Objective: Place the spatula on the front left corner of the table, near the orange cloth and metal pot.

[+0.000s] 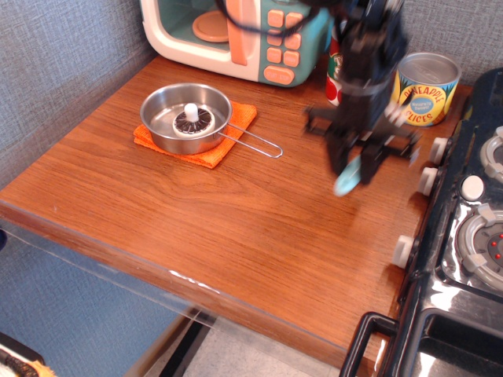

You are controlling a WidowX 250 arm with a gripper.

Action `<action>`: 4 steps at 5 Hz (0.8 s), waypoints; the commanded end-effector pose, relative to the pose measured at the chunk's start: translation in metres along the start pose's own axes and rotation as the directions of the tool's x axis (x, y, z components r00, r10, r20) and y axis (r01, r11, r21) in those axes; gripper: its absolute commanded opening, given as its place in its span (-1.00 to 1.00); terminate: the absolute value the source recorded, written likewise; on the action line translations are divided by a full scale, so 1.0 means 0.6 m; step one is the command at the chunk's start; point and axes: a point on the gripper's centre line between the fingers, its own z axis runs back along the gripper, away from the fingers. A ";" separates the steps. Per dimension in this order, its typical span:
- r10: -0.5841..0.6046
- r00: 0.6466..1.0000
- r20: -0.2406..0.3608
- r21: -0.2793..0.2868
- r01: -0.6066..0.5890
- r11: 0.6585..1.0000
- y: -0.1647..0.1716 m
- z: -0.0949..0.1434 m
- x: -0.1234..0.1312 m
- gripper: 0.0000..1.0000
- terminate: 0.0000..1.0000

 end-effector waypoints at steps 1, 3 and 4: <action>-0.021 0.993 0.116 0.039 0.016 0.999 0.059 0.122 -0.018 -1.00 -1.00; 0.126 0.992 0.014 0.190 -0.126 0.974 0.208 0.143 -0.100 -1.00 -1.00; 0.165 0.986 -0.002 0.203 -0.161 0.966 0.287 0.152 -0.135 -1.00 -1.00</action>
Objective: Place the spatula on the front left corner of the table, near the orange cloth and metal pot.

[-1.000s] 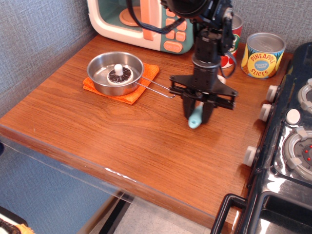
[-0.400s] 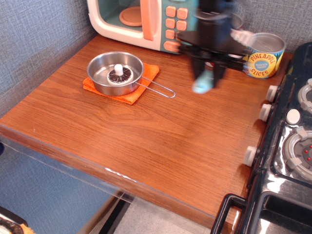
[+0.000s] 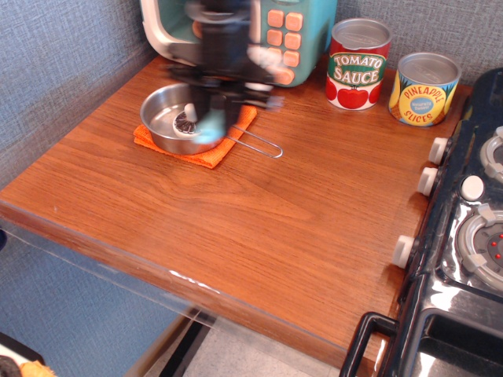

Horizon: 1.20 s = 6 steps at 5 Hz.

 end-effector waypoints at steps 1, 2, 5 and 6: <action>0.021 0.999 0.050 0.022 -0.023 1.000 0.137 0.028 -0.033 -1.00 -1.00; -0.004 0.998 0.067 0.025 0.002 1.000 0.174 0.015 -0.041 -1.00 -1.00; 0.052 0.998 -0.027 0.040 -0.051 0.998 0.207 -0.054 -0.065 -1.00 -1.00; 0.097 0.992 -0.076 0.030 -0.095 0.995 0.206 -0.072 -0.071 -1.00 -1.00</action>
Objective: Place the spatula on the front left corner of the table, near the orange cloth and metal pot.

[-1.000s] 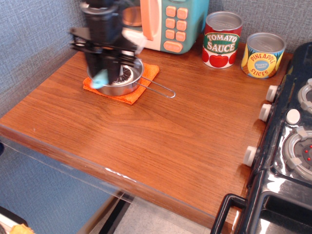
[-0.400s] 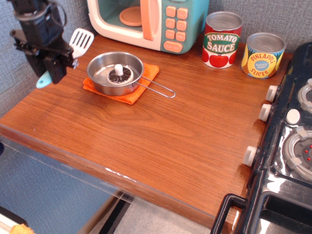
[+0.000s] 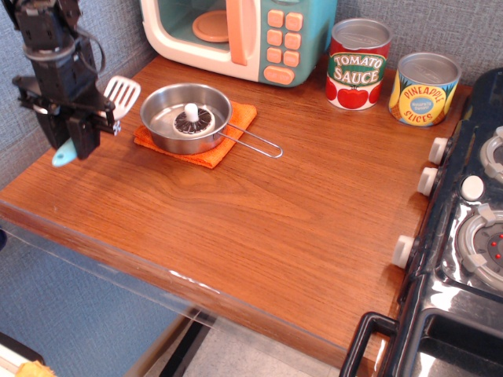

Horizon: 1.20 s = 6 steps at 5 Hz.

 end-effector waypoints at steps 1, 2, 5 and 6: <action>0.032 0.998 -0.045 0.014 -0.032 0.999 0.006 0.003 0.002 -1.00 -1.00; 0.018 0.998 -0.068 0.020 -0.017 1.000 0.011 0.000 0.004 -1.00 -1.00; 0.011 0.995 -0.100 0.017 -0.009 1.000 0.015 0.001 0.005 1.00 -1.00; -0.022 0.998 -0.061 0.021 0.023 1.000 0.010 0.011 0.007 1.00 -1.00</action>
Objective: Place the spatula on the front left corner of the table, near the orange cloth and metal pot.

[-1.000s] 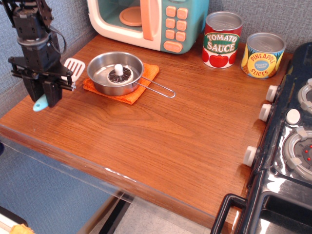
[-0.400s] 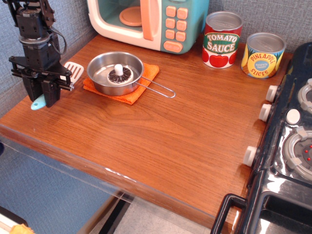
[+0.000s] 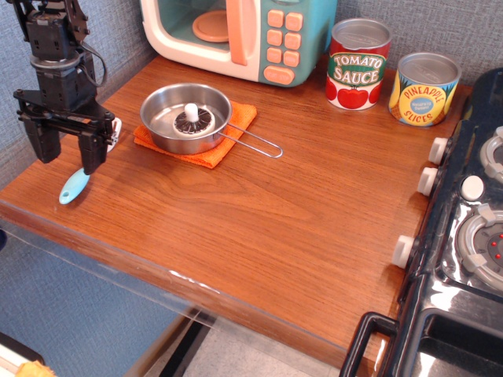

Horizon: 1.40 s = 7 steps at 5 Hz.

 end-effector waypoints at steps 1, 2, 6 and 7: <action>-0.073 0.975 0.209 0.016 0.071 0.997 -0.034 0.063 0.009 1.00 -1.00; -0.078 0.945 0.316 -0.049 0.098 0.994 -0.086 0.085 0.011 1.00 -1.00; -0.199 0.935 0.293 -0.031 0.218 0.976 -0.143 0.087 0.024 1.00 -1.00; -0.199 0.935 0.293 -0.031 0.218 0.976 -0.143 0.087 0.024 1.00 1.00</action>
